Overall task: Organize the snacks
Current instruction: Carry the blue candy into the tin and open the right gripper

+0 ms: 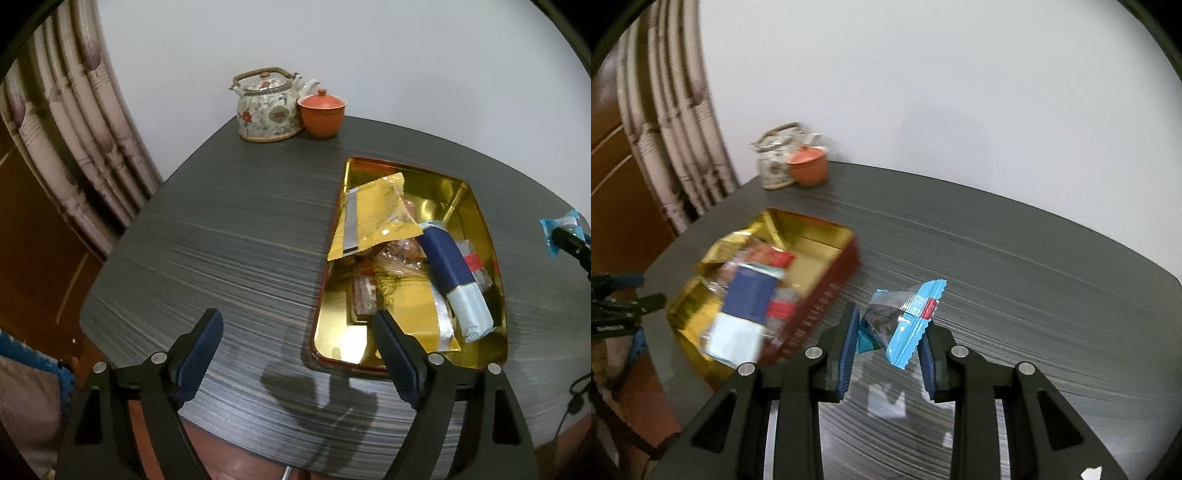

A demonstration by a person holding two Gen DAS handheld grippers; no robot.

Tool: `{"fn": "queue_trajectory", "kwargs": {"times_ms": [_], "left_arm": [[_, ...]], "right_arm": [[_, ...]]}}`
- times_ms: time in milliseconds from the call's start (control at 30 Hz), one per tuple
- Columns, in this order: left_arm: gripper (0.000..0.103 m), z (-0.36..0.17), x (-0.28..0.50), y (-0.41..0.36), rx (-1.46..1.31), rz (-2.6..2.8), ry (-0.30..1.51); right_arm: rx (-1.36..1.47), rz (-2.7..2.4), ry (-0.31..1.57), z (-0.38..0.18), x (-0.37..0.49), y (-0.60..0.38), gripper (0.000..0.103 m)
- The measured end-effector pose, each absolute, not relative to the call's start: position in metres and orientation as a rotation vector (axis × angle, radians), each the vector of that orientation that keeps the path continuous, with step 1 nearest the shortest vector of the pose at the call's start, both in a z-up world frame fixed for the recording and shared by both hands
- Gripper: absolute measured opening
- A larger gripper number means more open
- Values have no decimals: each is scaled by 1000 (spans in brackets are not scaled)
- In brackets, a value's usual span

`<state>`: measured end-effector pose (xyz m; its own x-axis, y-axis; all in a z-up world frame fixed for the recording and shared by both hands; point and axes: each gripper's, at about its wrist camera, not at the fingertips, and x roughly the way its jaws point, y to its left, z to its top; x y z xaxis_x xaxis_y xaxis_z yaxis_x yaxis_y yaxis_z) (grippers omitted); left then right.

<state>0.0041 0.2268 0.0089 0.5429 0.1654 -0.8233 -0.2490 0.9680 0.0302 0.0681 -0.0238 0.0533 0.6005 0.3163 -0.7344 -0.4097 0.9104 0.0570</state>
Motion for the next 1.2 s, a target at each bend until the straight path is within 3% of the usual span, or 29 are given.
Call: {"fn": "queue_trajectory", "kwargs": {"times_ms": [433, 1200], "left_arm": [[83, 9, 2, 228, -84, 244, 955], [83, 6, 4, 223, -75, 224, 972]], "right_arm": [[-152, 519, 855, 34, 72, 63, 28], [-225, 449, 929, -6, 98, 83, 30]]}}
